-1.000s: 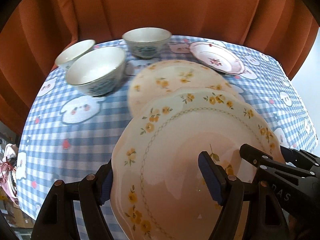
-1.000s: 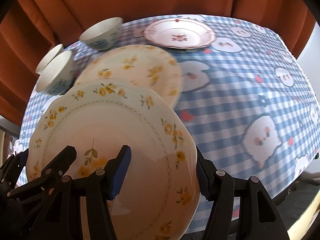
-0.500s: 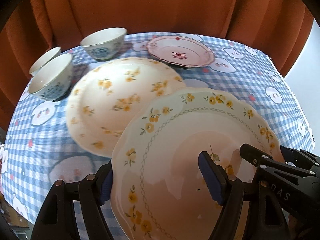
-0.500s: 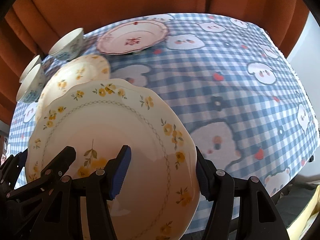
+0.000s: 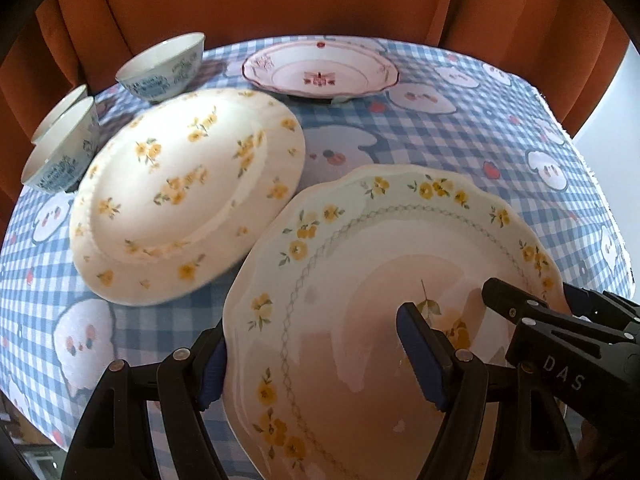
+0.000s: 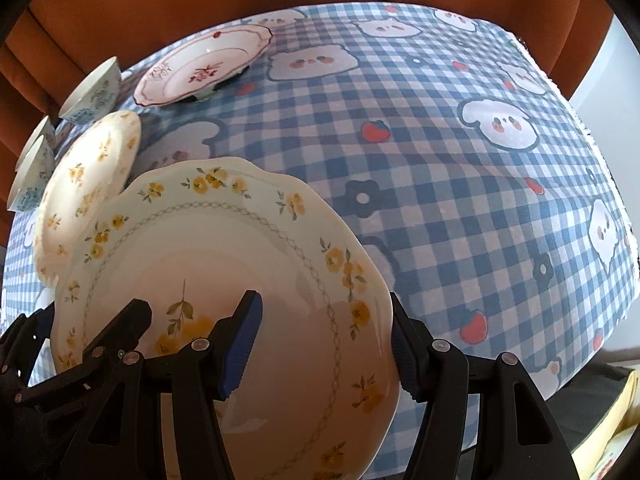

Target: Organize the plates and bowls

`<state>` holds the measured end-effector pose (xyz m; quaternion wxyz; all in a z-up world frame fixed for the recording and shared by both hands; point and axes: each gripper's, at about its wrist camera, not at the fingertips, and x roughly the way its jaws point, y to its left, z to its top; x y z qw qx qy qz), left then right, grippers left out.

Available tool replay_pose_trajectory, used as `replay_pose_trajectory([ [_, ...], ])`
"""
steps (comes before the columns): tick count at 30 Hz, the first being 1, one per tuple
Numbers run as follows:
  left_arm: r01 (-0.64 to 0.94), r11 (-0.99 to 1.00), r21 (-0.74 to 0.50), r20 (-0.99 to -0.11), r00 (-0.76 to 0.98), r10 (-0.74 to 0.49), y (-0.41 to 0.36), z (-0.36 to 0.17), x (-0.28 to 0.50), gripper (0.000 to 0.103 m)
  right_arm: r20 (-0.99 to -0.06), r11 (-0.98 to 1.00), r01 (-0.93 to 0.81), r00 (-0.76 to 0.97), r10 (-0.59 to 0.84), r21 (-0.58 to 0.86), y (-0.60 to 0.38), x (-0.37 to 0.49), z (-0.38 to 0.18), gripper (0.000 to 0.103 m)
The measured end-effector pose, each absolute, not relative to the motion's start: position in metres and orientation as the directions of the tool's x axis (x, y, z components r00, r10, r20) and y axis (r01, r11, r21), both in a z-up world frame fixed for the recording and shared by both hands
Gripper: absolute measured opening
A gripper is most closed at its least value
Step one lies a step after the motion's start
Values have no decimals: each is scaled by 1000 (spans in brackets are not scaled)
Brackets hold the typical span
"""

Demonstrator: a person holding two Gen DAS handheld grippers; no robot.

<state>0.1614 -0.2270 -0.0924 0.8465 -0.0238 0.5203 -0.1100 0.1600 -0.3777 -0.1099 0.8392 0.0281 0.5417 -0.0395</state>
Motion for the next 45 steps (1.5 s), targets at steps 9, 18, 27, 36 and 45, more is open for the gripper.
replay_pose_trajectory([
  [9,136,978,-159,-893,403,-201,-234,-104,169,76,-917,997,73,396,-51,-23,-385,171,-118,64],
  [18,170,976,-139,-907,374,-194,-234,-95,171,80,-919,996,84,388,-64,-34,-386,174,-115,64],
  [27,194,971,-139,-884,417,-210,-209,-66,173,90,-902,991,135,425,-76,-20,-378,164,-82,69],
  [36,179,976,-124,-879,438,-192,-165,-57,174,94,-886,991,134,458,-69,-8,-337,159,-66,70],
  [45,172,982,-74,-877,457,-146,-121,-56,180,96,-856,998,62,517,-18,17,-272,166,-54,92],
])
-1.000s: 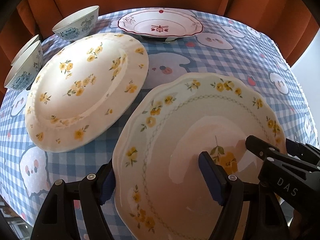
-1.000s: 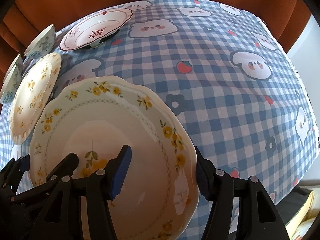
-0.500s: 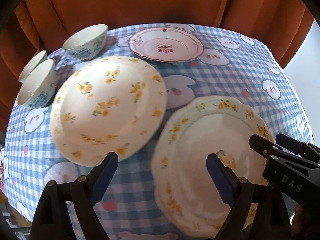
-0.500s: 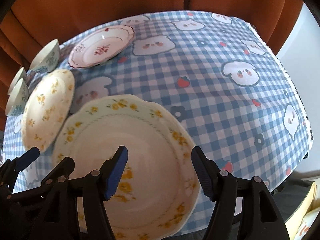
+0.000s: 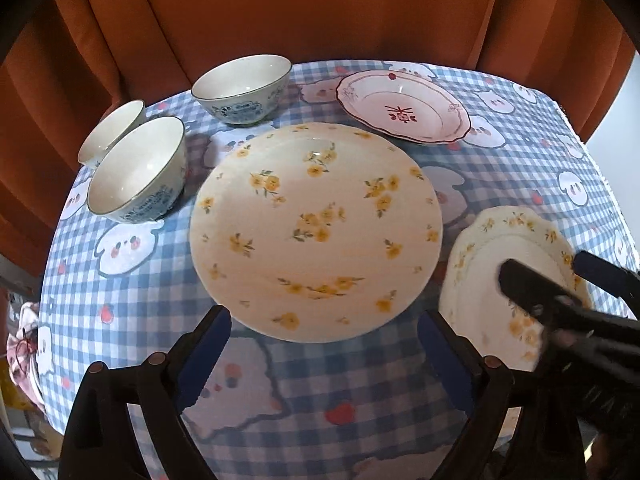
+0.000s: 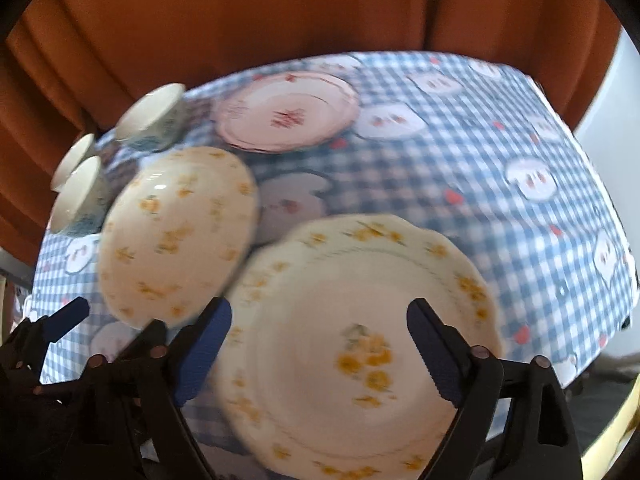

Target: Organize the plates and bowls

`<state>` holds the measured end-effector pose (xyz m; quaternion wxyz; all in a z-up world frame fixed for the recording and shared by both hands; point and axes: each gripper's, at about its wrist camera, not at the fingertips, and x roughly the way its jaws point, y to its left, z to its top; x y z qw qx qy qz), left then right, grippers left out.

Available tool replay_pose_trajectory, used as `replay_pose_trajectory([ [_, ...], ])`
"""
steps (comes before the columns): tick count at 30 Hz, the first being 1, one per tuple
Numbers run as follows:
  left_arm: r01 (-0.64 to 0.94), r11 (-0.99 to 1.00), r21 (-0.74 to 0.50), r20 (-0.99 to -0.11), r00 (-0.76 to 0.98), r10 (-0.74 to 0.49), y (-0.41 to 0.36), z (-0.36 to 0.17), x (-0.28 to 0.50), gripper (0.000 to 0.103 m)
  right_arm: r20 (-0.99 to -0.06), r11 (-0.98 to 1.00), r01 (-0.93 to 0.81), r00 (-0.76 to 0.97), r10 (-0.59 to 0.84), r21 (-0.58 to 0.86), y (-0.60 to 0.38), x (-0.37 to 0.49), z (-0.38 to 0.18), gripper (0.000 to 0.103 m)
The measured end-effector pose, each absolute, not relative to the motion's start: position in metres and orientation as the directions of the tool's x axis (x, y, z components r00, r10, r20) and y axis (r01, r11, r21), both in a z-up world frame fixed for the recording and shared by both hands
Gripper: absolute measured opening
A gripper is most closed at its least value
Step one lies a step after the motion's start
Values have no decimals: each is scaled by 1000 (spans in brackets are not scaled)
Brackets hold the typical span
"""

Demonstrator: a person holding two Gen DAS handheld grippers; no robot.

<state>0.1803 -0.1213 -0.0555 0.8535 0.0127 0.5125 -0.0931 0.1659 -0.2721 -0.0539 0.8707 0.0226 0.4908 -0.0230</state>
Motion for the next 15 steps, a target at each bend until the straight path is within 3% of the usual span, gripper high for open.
replay_pose_trajectory([
  [15,86,992,-95,-876,467,-124,-66,-66,230,96,-850,998,33,526,23,48,-203,219,-62,92],
])
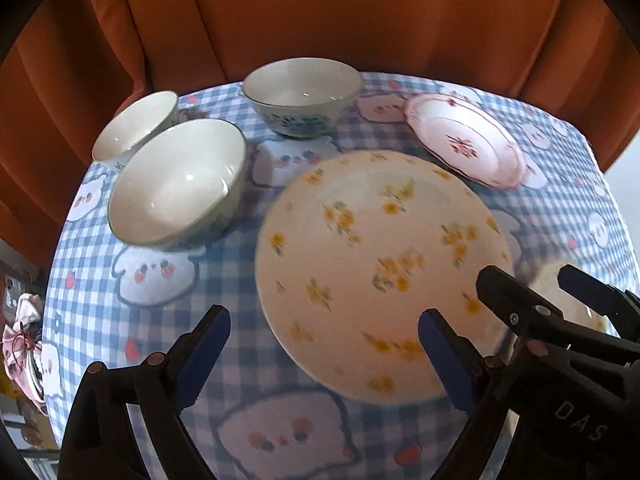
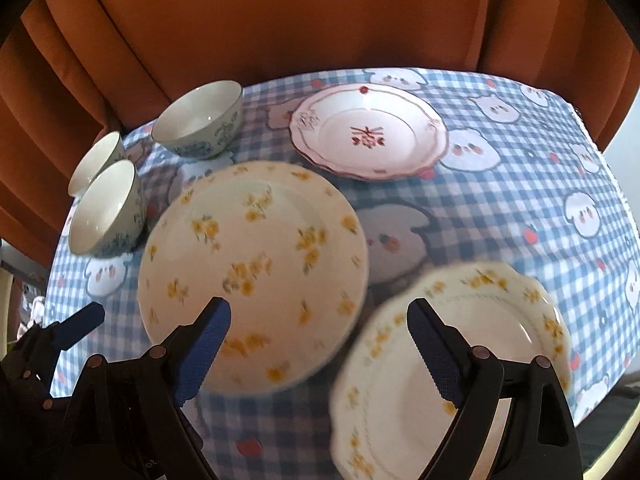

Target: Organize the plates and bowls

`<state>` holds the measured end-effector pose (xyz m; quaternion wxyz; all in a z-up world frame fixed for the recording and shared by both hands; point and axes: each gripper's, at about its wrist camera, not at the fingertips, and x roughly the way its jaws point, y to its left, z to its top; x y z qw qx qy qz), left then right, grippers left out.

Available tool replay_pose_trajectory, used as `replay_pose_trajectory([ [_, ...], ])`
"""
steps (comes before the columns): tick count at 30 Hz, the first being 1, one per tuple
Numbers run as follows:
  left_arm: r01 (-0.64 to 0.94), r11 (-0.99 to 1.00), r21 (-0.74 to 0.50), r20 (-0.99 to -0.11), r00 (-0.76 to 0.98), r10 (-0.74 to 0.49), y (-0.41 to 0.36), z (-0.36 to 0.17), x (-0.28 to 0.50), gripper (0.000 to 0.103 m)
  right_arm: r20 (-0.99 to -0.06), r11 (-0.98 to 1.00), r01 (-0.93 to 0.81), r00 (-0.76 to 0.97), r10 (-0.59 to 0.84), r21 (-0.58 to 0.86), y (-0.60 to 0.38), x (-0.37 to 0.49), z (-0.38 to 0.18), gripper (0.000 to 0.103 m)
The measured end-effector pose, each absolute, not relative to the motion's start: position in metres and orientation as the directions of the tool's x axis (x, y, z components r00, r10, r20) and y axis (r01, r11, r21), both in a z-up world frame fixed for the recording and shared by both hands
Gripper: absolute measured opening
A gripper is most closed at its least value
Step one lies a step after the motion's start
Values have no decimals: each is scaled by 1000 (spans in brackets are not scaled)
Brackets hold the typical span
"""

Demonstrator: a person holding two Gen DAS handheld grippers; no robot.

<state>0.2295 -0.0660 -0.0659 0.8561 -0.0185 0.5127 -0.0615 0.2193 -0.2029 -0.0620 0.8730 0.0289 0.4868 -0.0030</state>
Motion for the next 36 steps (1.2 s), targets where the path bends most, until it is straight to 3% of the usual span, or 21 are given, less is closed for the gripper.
replay_pose_trajectory([
  [13,-8,995,-95,-897,435,-82,-64,-103,283,95,-858,999,31,514,14,35,-195,286,-89,92],
  [18,-5,996,-87,-908,412,-77,-69,-117,293,89,-878,998,40,478,14,38,-201,300,-107,91],
  [27,-4,994,-110,-917,387,-100,-64,-127,307,78,-890,998,61,457,1,32,-206,299,-117,75],
  [36,-5,995,-97,-927,364,-89,-40,-132,282,78,-902,997,47,431,28,54,-189,271,-120,74],
])
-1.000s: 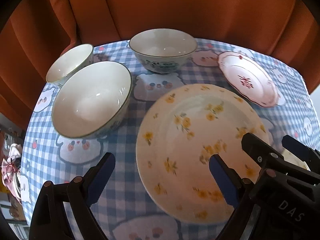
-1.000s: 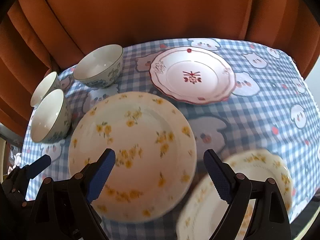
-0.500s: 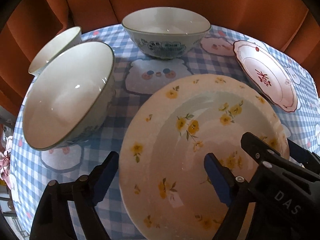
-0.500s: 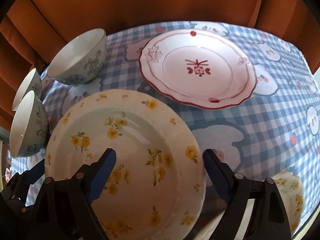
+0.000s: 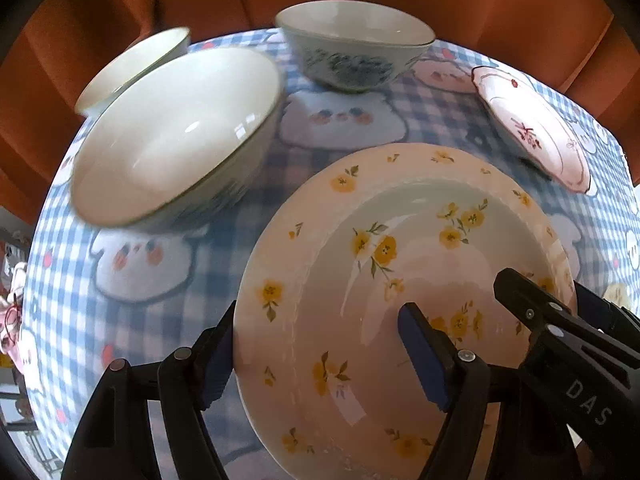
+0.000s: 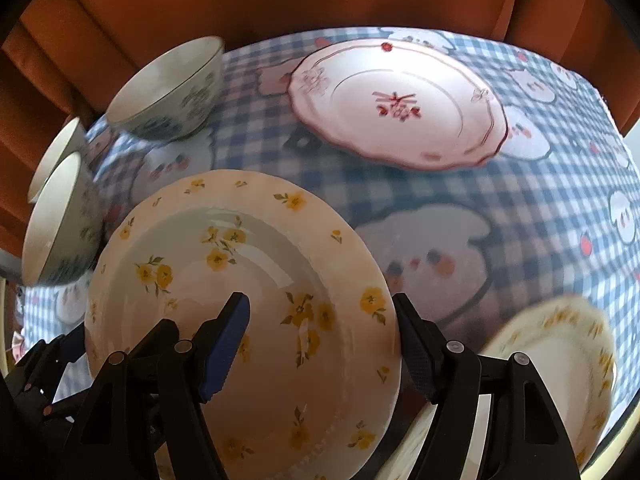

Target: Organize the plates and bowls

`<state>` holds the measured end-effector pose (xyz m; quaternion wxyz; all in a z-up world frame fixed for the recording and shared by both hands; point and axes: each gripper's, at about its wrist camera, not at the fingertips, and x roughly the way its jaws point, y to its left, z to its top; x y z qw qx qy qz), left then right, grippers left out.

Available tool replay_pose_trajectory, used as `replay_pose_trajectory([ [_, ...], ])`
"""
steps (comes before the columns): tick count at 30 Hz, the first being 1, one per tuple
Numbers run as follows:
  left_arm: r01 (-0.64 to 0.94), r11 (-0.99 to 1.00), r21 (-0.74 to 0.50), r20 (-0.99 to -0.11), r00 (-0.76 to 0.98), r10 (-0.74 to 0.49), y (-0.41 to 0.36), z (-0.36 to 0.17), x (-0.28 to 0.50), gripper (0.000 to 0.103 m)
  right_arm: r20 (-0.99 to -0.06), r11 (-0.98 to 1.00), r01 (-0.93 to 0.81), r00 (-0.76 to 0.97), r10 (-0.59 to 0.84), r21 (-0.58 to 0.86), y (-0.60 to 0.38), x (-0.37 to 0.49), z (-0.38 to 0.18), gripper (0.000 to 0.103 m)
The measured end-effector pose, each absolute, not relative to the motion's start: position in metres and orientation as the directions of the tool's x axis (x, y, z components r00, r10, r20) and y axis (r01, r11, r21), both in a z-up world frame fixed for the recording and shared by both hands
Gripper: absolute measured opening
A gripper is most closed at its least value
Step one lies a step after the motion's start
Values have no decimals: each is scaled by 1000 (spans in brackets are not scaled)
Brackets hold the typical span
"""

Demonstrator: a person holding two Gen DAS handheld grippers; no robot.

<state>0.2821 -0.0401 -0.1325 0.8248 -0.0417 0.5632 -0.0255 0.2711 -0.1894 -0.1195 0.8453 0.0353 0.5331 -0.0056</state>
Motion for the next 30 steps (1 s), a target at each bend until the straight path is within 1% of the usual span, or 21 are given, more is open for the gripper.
replay_pose_trajectory([
  [7,-19,996,-87,-937,340,-76,-17,-142,261,78,-913,997,8,401,71,81,-164,236,-122,74],
  [14,2,996,-88,-939,333,-84,15,-142,236,78,-918,996,-26,386,88,85,-150,205,-124,64],
  [17,-34,994,-103,-932,351,-84,22,-140,230,71,-912,998,-48,406,66,51,-148,200,-126,60],
  [20,-33,994,-104,-928,363,-85,19,-138,221,72,-905,996,-79,420,60,30,-146,197,-128,58],
  [23,-24,995,-97,-926,368,-81,24,-141,224,76,-909,998,-66,413,48,23,-146,199,-133,59],
  [25,-31,995,-94,-924,374,-75,16,-137,212,76,-905,998,-53,423,42,22,-144,201,-133,61],
  [30,-12,997,-82,-928,365,-72,5,-129,208,74,-913,999,-47,406,42,25,-143,204,-132,62],
])
